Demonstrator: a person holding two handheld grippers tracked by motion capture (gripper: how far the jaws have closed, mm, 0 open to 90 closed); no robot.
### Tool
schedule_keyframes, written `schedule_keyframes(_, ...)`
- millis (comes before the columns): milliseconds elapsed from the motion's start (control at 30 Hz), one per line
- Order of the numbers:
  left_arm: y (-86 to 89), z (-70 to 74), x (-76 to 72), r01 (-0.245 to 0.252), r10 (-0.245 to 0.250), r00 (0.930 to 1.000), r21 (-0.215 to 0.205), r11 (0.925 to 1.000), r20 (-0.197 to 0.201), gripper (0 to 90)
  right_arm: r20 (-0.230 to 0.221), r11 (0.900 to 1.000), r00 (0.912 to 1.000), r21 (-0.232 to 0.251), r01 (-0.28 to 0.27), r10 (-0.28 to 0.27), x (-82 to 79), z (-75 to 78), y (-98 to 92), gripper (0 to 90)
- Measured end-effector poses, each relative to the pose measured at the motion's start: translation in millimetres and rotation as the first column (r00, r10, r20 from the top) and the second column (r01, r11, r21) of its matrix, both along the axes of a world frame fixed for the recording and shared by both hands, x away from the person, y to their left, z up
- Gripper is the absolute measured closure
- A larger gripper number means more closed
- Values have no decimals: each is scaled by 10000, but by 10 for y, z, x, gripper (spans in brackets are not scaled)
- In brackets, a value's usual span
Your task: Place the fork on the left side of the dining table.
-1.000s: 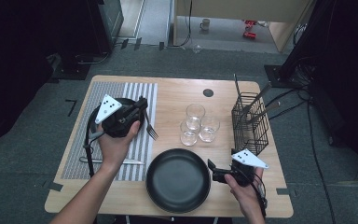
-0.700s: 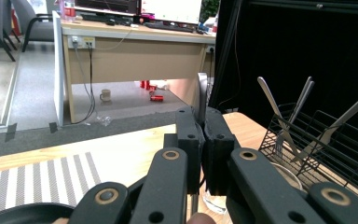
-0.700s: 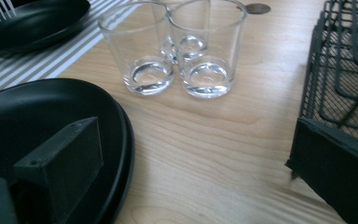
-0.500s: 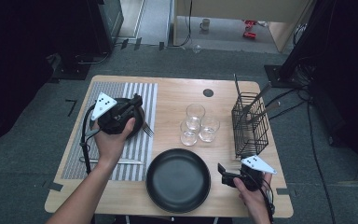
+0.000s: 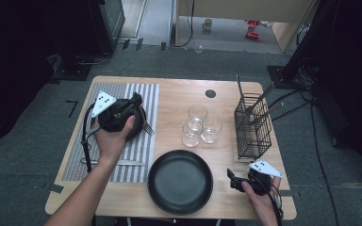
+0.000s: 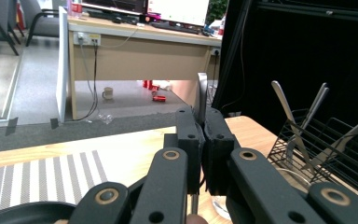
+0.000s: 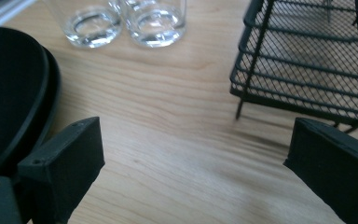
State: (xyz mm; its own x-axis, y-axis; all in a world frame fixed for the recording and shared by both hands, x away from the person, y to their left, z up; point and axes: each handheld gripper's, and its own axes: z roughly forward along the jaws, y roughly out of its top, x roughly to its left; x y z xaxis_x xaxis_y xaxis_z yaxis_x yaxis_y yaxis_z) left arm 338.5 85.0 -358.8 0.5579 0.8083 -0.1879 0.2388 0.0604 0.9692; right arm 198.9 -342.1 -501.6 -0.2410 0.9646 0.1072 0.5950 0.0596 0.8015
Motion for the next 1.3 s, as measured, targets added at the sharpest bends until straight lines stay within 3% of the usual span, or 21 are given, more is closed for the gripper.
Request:
schedule_keyframes(367,38,-36,144,-182,182,9997,19,9998,-134,884,-898,9949,9951,-958,328,-414,46,-159,-80,41)
schedule_keyframes(533,45,-33,227,-348,349,9993,164,9993,-94,884,-1381,9937,9892,-1069,347,-494,75,-219,-112,40)
schedule_keyframes(667,64,-50,308,-521,525,9986,379,9979,-82,884,-1182,9931,9913,-1090,443,-572,78,-241,-136,32)
schedule_keyframes(967,82,-66,469,-779,784,9967,241,9967,-209,884,-1183,9934,9919,-1103,325,-455,109,-252,-153,8)
schedule_keyframes(1200,107,-50,565,-776,771,9968,-236,9967,-230,885,-1183,9934,9919,-1097,328,-458,108,-252,-153,9)
schedule_keyframes(1300,98,-35,601,-796,790,9966,-239,9965,-244,885,-1183,9935,9919,-1094,331,-460,108,-252,-153,9)
